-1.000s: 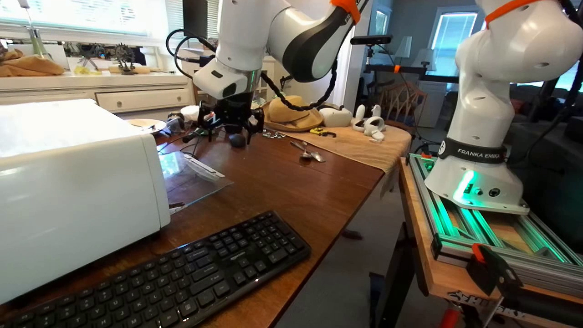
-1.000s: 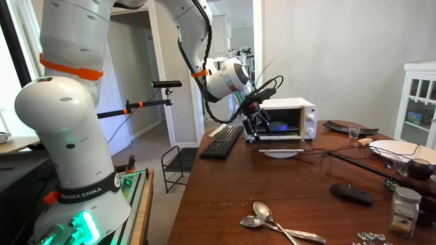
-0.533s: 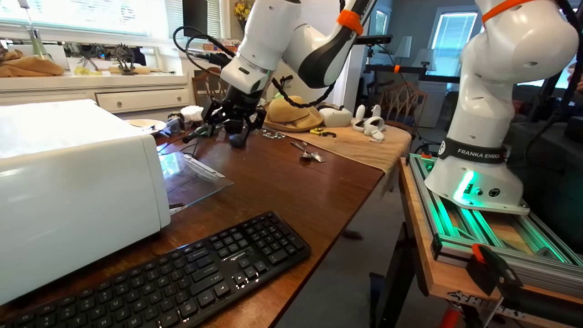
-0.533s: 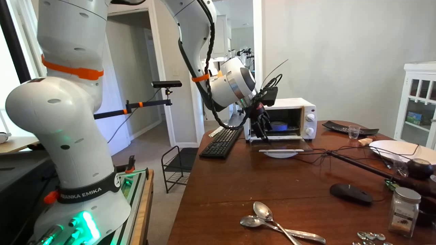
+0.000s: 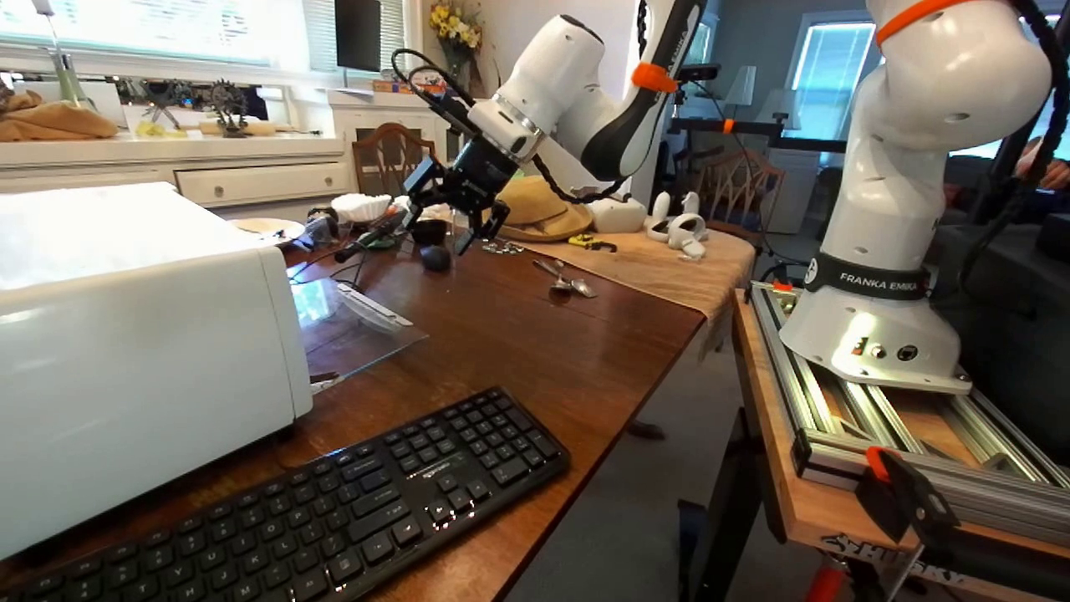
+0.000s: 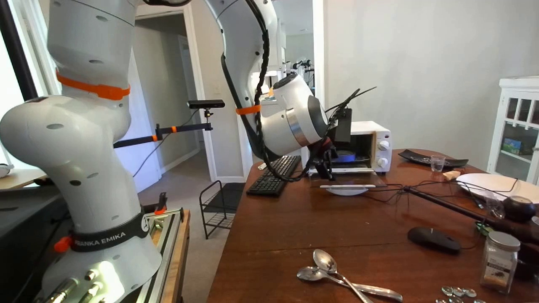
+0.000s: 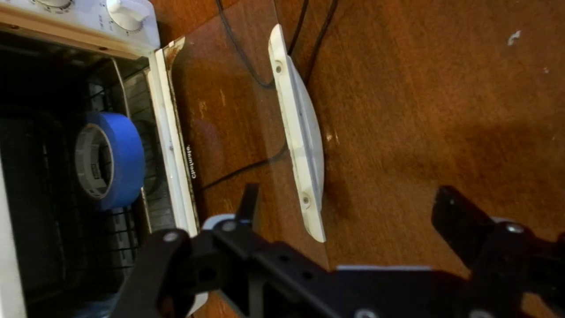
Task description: Put the blue masking tape in the oven then close the oven door.
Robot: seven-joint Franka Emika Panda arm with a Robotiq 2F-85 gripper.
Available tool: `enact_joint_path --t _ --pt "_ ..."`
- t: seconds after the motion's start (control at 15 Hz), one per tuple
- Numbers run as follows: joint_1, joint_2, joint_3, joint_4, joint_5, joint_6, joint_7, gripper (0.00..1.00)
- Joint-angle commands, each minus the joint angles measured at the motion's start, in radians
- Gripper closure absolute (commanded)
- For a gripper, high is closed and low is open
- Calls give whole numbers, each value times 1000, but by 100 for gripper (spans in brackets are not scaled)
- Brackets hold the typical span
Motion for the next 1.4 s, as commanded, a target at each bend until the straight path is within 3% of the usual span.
enact_joint_path --t 0.0,0.27,0.6,0.8,1.0,1.07,1.2,1.33 --pt "-83 102 41 8 -37 128 83 0" --pt "-178 180 133 17 -185 47 343 0" --pt "-222 167 165 22 -271 3 546 0" --pt "-227 166 180 47 -304 -22 624 0" --pt "-203 165 196 41 -352 -143 700 0" --pt "-163 172 131 53 -317 -40 661 0" --pt "-155 172 142 51 -330 -90 688 0" --pt "-140 210 133 102 -346 -69 660 0"
